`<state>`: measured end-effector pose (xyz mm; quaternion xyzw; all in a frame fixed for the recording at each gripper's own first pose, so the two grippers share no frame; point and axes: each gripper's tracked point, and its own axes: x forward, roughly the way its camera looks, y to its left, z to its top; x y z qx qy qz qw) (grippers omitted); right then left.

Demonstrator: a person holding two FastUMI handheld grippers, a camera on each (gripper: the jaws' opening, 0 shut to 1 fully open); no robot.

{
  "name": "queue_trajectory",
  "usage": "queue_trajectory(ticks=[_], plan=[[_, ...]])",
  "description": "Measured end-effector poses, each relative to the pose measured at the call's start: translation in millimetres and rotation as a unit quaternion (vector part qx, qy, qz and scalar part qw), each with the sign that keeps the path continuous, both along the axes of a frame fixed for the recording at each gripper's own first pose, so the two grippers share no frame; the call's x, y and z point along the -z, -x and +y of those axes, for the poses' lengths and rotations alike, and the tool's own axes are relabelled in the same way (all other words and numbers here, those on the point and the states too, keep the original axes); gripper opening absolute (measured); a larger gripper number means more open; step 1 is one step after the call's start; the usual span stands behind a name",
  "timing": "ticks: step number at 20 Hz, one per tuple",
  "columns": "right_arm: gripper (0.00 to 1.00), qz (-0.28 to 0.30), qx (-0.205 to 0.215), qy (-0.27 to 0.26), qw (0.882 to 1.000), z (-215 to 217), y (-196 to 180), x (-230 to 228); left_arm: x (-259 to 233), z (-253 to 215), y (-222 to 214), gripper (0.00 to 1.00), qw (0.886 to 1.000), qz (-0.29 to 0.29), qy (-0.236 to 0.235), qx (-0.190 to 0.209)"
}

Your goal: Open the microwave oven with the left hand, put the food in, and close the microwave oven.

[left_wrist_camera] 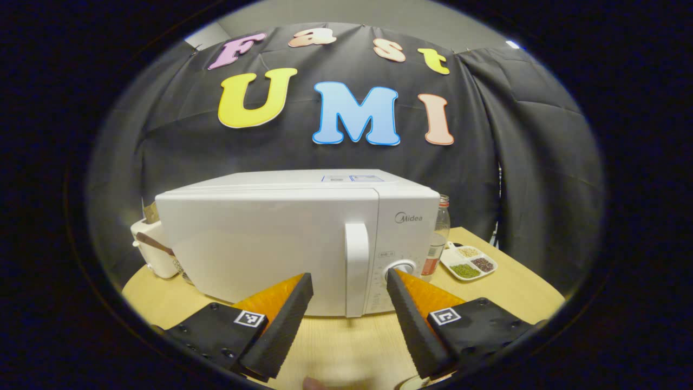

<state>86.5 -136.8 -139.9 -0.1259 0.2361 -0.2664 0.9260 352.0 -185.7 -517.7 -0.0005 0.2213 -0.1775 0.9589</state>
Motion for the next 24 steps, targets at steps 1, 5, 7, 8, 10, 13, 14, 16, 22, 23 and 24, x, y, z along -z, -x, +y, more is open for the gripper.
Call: queue_trajectory(ticks=[1,5,7,8,10,13,14,16,22,23,24], plan=[[0.93,0.003,0.003,0.001,1.000,-1.5,2.6,-0.5,5.4,-2.9,-4.5,0.89,1.000,0.004,0.001,0.002],[0.93,-0.003,0.007,0.007,1.000,-4.3,7.2,-6.2,29.4,-13.3,-20.0,0.69,0.999,0.030,0.015,0.003],[0.92,-0.006,0.007,0.004,1.000,-3.3,12.5,-6.7,36.7,-20.5,-19.0,0.51,0.999,0.046,0.023,0.003],[0.92,-0.007,0.004,0.002,1.000,-2.2,14.1,-7.8,43.3,-20.7,-17.3,0.40,0.998,0.052,0.016,0.001],[0.92,-0.015,0.003,-0.001,1.000,-2.7,18.8,-13.2,39.7,-20.4,-18.8,0.34,0.999,0.038,-0.001,0.011],[0.92,-0.034,-0.002,-0.015,0.999,1.8,22.9,-19.7,41.7,-21.2,-16.8,0.17,0.999,0.043,0.013,0.021],[0.92,-0.040,-0.004,-0.023,0.999,5.3,24.9,-21.6,40.9,-20.5,-16.5,0.18,0.999,0.044,0.017,0.026],[0.91,-0.056,-0.012,-0.032,0.998,12.2,27.4,-28.5,43.5,-21.4,-14.4,0.18,0.997,0.058,0.018,0.044],[0.91,-0.092,-0.020,-0.030,0.995,17.6,44.9,-52.6,42.5,-20.0,-14.6,0.18,0.994,0.079,-0.005,0.068],[0.91,-0.096,-0.020,-0.030,0.995,16.9,48.3,-54.9,42.1,-19.9,-14.8,0.16,0.994,0.083,-0.005,0.067],[0.91,-0.099,-0.017,-0.027,0.995,15.5,52.1,-58.0,42.9,-20.1,-14.3,0.18,0.994,0.086,-0.006,0.065]])
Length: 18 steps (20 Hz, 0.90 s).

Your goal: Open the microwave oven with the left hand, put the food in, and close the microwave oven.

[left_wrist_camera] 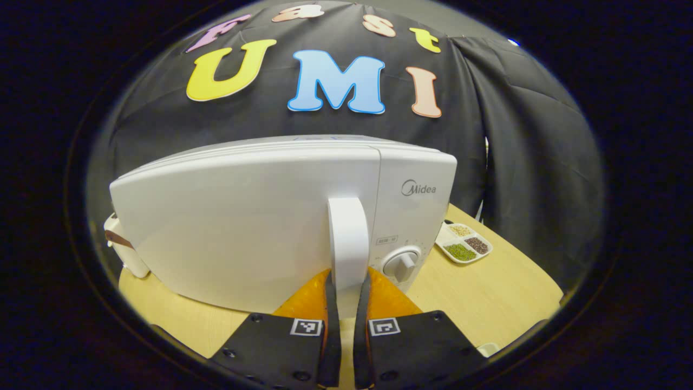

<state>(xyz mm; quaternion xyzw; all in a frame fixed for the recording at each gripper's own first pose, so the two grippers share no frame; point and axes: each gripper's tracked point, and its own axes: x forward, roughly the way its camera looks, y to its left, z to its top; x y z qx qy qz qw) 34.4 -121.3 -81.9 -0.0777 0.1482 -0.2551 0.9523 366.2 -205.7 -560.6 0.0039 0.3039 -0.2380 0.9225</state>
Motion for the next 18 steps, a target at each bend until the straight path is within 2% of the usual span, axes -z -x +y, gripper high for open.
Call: queue_trajectory(ticks=[4,6,12,15,18], plan=[[0.91,0.000,0.008,0.001,1.000,-3.1,13.2,0.3,1.0,3.3,8.1,0.18,1.000,0.013,-0.008,0.006],[0.91,-0.002,0.009,-0.002,1.000,-3.4,15.7,1.1,-5.7,17.6,35.5,0.18,1.000,0.000,0.003,0.004],[0.91,0.000,-0.019,-0.021,1.000,16.9,4.9,16.3,-26.0,126.7,143.9,0.18,0.999,-0.026,0.003,-0.039],[0.91,-0.001,-0.047,-0.029,0.998,35.2,-4.7,19.6,-30.4,185.1,174.8,0.17,0.997,-0.026,-0.015,-0.065],[0.91,-0.008,-0.081,-0.039,0.996,56.3,-11.8,18.2,-31.1,247.1,195.2,0.19,0.993,-0.017,-0.028,-0.113]])
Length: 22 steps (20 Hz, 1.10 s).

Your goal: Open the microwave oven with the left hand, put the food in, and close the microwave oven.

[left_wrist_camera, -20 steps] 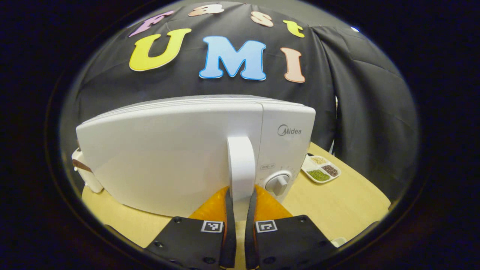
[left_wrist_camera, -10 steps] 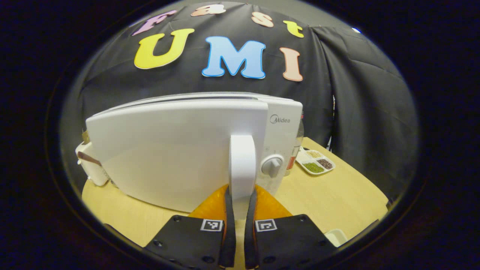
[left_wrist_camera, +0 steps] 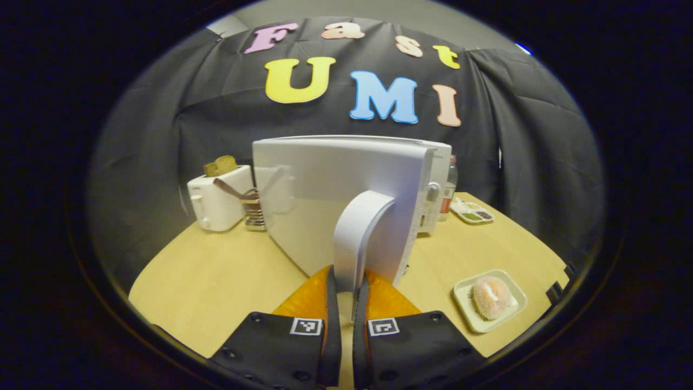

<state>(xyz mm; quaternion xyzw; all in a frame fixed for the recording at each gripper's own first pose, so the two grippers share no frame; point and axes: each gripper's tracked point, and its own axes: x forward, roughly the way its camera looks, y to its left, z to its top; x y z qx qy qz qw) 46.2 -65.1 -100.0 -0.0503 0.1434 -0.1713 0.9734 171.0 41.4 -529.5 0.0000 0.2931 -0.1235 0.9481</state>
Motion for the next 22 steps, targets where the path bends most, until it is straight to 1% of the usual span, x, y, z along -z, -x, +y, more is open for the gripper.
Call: queue_trajectory(ticks=[1,3,5,6,9,10,11,13,16,17,19,20,22], plan=[[0.91,-0.001,-0.013,-0.001,1.000,7.0,-3.0,0.4,0.4,20.5,4.2,0.17,1.000,0.004,-0.002,-0.020],[0.91,-0.003,-0.039,-0.004,0.999,19.0,-5.9,0.9,2.2,58.4,10.5,0.17,0.998,0.016,0.002,-0.054],[0.91,0.000,-0.061,-0.012,0.998,29.0,-7.3,5.3,2.5,85.7,16.1,0.17,0.997,0.028,0.004,-0.065],[0.91,-0.001,-0.071,-0.016,0.997,34.6,-9.3,7.5,4.5,93.9,16.6,0.14,0.998,0.032,0.006,-0.063],[0.91,0.008,-0.093,-0.027,0.995,47.7,-9.0,24.1,5.3,115.3,14.4,0.16,0.998,0.048,0.017,-0.048],[0.91,0.012,-0.097,-0.030,0.995,51.6,-8.8,29.0,6.3,123.7,13.8,0.14,0.998,0.049,0.022,-0.045],[0.91,0.019,-0.097,-0.034,0.994,54.4,-6.0,34.9,5.8,132.3,12.0,0.16,0.997,0.050,0.030,-0.044],[0.91,0.029,-0.089,-0.037,0.995,59.9,-3.6,38.0,8.1,148.4,9.9,0.16,0.997,0.052,0.039,-0.033],[0.91,0.043,-0.074,-0.010,0.996,70.1,-6.0,39.1,10.5,172.9,5.3,0.14,0.997,0.054,0.048,-0.005],[0.91,0.051,-0.072,-0.009,0.996,77.5,-6.0,43.9,11.4,177.6,3.1,0.16,0.997,0.058,0.050,0.006],[0.91,0.059,-0.063,-0.012,0.996,91.0,-11.8,49.3,10.0,186.8,1.0,0.16,0.997,0.059,0.049,0.026],[0.91,0.063,-0.056,-0.014,0.996,96.7,-13.0,53.1,10.1,188.6,1.2,0.14,0.996,0.063,0.056,0.037],[0.91,0.064,-0.053,-0.019,0.996,113.1,-17.7,57.3,13.3,186.4,4.4,0.24,0.991,0.085,0.088,0.050]])
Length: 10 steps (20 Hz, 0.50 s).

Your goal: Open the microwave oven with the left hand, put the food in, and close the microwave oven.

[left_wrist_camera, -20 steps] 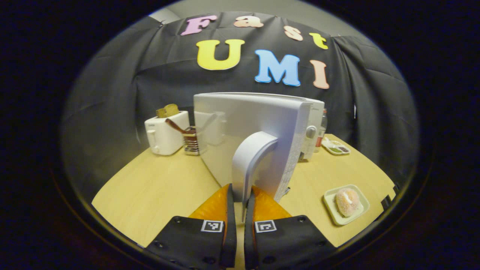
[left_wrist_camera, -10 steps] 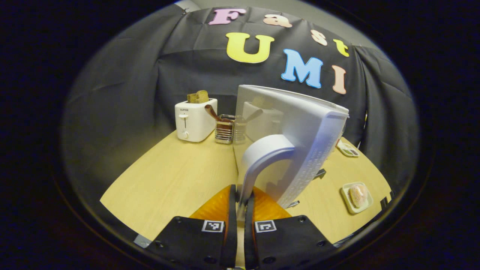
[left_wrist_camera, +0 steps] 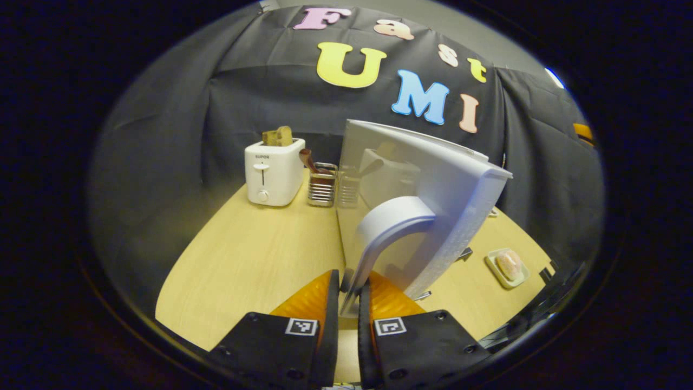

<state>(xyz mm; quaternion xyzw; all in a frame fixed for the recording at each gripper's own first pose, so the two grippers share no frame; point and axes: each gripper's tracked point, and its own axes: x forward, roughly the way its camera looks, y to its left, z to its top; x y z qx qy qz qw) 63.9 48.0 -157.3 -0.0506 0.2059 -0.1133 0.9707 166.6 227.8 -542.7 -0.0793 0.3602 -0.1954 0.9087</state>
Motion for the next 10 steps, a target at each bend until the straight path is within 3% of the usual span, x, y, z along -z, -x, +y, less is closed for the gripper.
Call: queue_trajectory(ticks=[2,3,5,10], plan=[[0.91,0.010,-0.002,0.006,1.000,9.7,0.1,11.6,5.4,12.9,4.8,0.29,1.000,0.015,-0.010,-0.012],[0.91,0.013,-0.002,0.007,1.000,12.2,-0.7,16.0,5.0,19.3,6.1,0.51,1.000,0.009,-0.020,-0.021],[0.91,0.026,-0.006,0.005,1.000,16.4,-0.2,31.9,-9.4,26.0,21.3,0.54,0.999,0.003,-0.022,-0.026],[0.91,0.091,-0.025,-0.031,0.995,24.7,2.3,100.4,-58.3,41.9,62.8,0.75,0.997,-0.015,-0.041,-0.056]])
